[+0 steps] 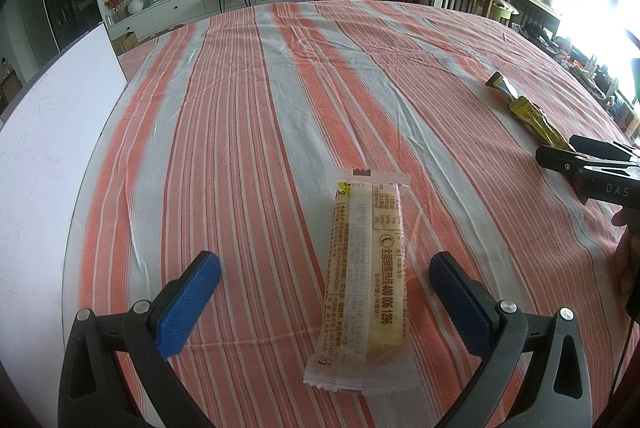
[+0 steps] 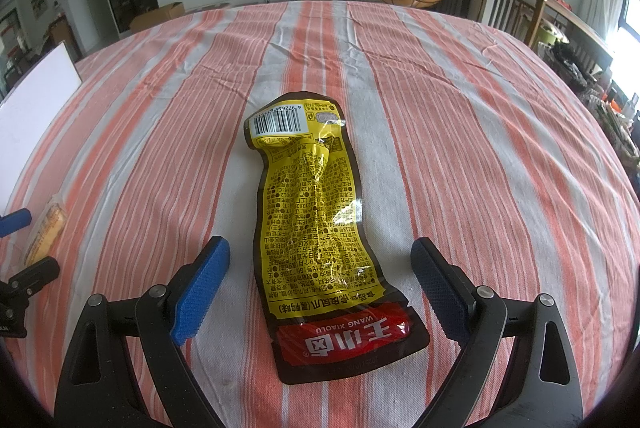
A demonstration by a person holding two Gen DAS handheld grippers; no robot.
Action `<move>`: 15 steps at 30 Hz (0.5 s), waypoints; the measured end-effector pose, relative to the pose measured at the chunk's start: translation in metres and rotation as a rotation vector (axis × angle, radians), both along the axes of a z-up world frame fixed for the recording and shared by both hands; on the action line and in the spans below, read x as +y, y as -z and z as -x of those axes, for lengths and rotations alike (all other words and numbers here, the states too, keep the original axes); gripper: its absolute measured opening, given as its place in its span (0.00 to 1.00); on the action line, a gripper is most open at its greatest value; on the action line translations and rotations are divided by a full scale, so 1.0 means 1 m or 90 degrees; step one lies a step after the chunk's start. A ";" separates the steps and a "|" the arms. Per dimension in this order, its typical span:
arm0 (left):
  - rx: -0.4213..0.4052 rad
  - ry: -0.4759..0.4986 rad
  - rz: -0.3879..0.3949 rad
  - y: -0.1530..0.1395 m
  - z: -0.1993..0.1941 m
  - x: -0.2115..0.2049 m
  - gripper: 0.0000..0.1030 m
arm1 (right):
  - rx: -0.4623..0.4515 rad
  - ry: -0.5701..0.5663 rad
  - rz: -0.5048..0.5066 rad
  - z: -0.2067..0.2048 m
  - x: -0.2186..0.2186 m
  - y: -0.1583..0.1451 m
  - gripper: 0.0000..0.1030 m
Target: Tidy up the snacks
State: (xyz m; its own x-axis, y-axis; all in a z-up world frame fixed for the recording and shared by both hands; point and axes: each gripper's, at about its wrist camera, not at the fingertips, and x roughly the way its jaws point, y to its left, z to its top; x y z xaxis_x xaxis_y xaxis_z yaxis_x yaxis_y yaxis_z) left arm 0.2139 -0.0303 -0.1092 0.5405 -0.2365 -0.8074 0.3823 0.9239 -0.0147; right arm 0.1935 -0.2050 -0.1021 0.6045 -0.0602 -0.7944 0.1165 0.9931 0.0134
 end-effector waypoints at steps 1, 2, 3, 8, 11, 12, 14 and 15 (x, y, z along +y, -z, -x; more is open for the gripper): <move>0.000 0.000 0.000 0.000 0.000 0.000 1.00 | 0.000 0.000 0.000 0.000 0.000 0.000 0.91; 0.000 0.000 0.000 0.000 0.000 0.000 1.00 | 0.000 0.000 0.000 0.000 0.000 0.000 0.91; 0.000 0.000 0.000 0.000 0.000 0.000 1.00 | 0.000 0.000 0.000 0.000 0.000 0.000 0.91; 0.001 0.005 0.000 0.000 -0.001 0.000 1.00 | 0.000 0.000 0.000 0.000 0.000 0.000 0.92; 0.047 0.052 -0.011 -0.003 -0.010 -0.001 1.00 | 0.000 0.000 0.000 0.000 0.000 0.000 0.92; 0.064 0.049 0.007 -0.005 -0.015 0.002 1.00 | 0.000 0.000 -0.001 0.000 0.000 0.000 0.92; 0.102 0.032 0.036 -0.008 -0.023 0.008 1.00 | 0.000 0.000 0.000 0.000 0.000 0.000 0.92; 0.125 0.026 0.038 -0.009 -0.027 0.008 1.00 | 0.000 0.000 0.000 0.000 0.000 0.000 0.92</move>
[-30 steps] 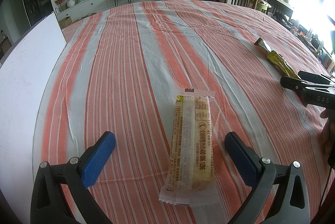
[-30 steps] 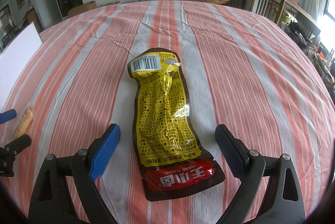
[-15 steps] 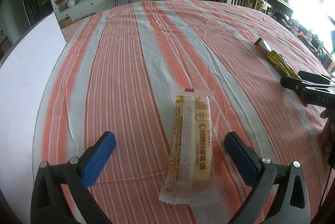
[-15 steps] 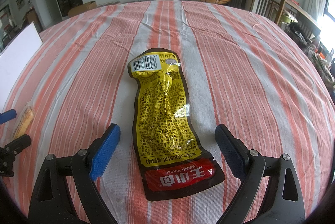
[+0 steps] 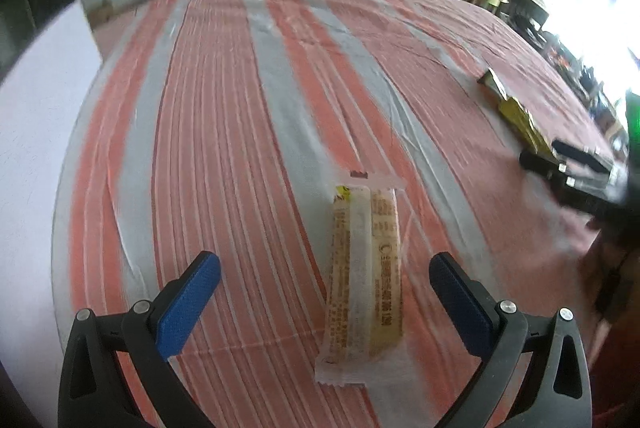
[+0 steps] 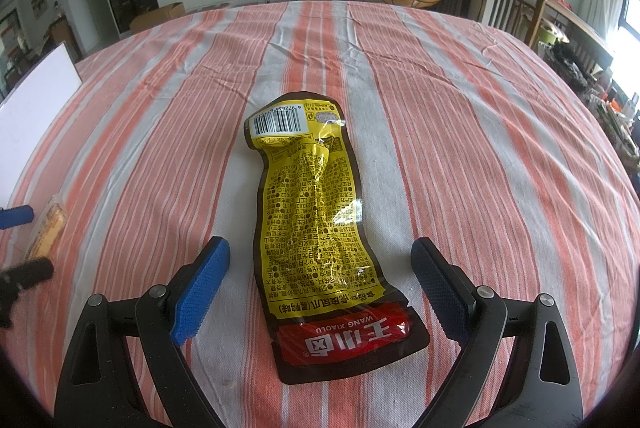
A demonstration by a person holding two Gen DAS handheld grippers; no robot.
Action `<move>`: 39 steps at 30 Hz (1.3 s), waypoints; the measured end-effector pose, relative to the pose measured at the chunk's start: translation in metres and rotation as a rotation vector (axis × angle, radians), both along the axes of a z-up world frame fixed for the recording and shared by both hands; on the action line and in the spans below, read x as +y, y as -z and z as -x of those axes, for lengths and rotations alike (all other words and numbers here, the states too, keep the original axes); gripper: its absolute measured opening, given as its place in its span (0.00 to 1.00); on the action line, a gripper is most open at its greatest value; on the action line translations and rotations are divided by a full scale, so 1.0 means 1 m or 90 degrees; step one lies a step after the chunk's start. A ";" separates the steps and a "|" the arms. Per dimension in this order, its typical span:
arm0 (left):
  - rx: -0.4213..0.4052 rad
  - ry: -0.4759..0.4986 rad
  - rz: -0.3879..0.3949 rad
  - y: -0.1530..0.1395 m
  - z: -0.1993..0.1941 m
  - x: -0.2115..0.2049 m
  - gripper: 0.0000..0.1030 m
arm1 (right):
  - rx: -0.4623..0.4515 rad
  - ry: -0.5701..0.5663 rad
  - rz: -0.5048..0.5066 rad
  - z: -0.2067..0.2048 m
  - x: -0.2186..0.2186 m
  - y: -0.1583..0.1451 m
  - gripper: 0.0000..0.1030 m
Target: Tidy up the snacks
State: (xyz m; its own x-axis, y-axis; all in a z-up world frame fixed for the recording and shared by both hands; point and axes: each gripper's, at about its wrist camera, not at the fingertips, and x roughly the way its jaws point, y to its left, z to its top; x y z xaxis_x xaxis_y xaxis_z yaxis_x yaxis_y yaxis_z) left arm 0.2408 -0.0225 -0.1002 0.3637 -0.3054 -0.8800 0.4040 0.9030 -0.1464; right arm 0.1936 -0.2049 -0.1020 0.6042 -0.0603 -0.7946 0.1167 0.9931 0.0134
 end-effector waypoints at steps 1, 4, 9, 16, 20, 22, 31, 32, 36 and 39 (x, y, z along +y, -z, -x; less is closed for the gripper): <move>0.016 0.005 -0.011 0.000 -0.003 -0.002 1.00 | 0.000 0.000 0.000 0.000 0.000 0.000 0.92; 0.013 0.045 -0.074 0.004 -0.001 -0.016 0.96 | 0.000 0.000 0.000 0.000 0.000 0.000 0.92; -0.044 0.111 -0.070 -0.004 0.026 -0.025 0.30 | 0.000 0.000 0.000 0.000 0.000 0.000 0.92; -0.013 0.016 0.080 -0.009 0.038 0.022 0.30 | 0.081 -0.041 -0.060 -0.014 -0.012 -0.010 0.91; -0.023 0.000 0.116 -0.018 0.058 0.034 0.30 | 0.132 0.044 -0.295 -0.033 -0.062 -0.029 0.90; -0.032 0.003 0.121 -0.024 0.067 0.035 0.30 | 0.170 0.063 -0.258 -0.048 -0.063 -0.033 0.90; -0.053 0.000 0.158 -0.052 0.093 0.048 0.30 | 0.228 -0.055 -0.006 -0.042 0.028 -0.016 0.73; -0.053 0.000 0.163 -0.054 0.095 0.049 0.30 | 0.222 -0.051 0.002 -0.039 0.027 -0.019 0.40; -0.060 0.000 0.178 -0.059 0.103 0.049 0.30 | 0.208 -0.052 -0.036 -0.025 0.015 -0.035 0.37; -0.061 0.002 0.192 -0.063 0.108 0.048 0.30 | 0.173 -0.042 -0.102 -0.010 0.002 -0.046 0.36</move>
